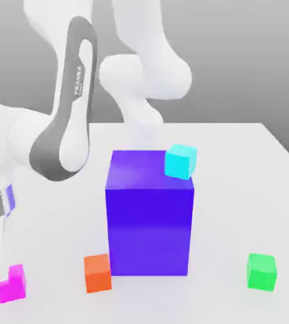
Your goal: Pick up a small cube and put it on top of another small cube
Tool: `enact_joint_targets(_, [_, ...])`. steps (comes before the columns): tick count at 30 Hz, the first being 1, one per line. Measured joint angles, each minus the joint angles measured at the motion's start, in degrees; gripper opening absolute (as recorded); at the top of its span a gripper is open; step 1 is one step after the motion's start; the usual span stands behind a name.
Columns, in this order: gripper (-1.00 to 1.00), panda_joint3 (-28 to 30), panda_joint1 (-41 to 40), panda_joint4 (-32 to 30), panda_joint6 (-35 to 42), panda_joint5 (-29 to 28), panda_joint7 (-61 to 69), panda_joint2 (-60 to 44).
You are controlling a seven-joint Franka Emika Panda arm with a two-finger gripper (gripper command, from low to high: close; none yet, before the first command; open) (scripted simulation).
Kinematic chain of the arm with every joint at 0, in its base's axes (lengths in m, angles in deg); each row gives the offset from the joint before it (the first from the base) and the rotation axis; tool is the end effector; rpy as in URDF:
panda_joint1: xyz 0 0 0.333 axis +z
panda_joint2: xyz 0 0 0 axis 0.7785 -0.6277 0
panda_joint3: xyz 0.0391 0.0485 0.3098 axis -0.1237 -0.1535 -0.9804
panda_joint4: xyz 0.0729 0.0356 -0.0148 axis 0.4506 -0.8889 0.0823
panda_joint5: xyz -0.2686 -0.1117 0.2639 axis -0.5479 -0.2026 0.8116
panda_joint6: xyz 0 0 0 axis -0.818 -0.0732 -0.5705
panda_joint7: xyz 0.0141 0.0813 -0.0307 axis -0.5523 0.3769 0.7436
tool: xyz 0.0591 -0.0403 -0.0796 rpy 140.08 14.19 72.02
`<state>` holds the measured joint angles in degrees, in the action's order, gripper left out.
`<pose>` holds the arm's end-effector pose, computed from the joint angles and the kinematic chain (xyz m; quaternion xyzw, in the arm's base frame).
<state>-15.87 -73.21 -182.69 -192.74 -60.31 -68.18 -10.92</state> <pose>0.4214 -0.2653 0.1597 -0.5232 0.8522 -0.0012 0.0004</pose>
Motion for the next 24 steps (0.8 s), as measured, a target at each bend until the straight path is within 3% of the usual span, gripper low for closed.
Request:
enact_joint_targets(1, [0.00,-0.7,-0.6,0.4,-1.6,0.7,0.4,-2.1])
enact_joint_targets(2, [-1.00,-1.3,-1.1,0.8,-3.0,1.2,0.8,-3.9])
enact_joint_targets(9, [-1.00,-1.5,-1.3,0.9,-3.3,1.3,0.8,-4.2])
enact_joint_targets(14, [-1.00,0.4,0.9,-1.1,3.3,-2.1,-1.3,4.4])
enact_joint_targets(24, [-1.00,-14.5,15.2,-6.2,5.8,-7.6,6.1,12.2])
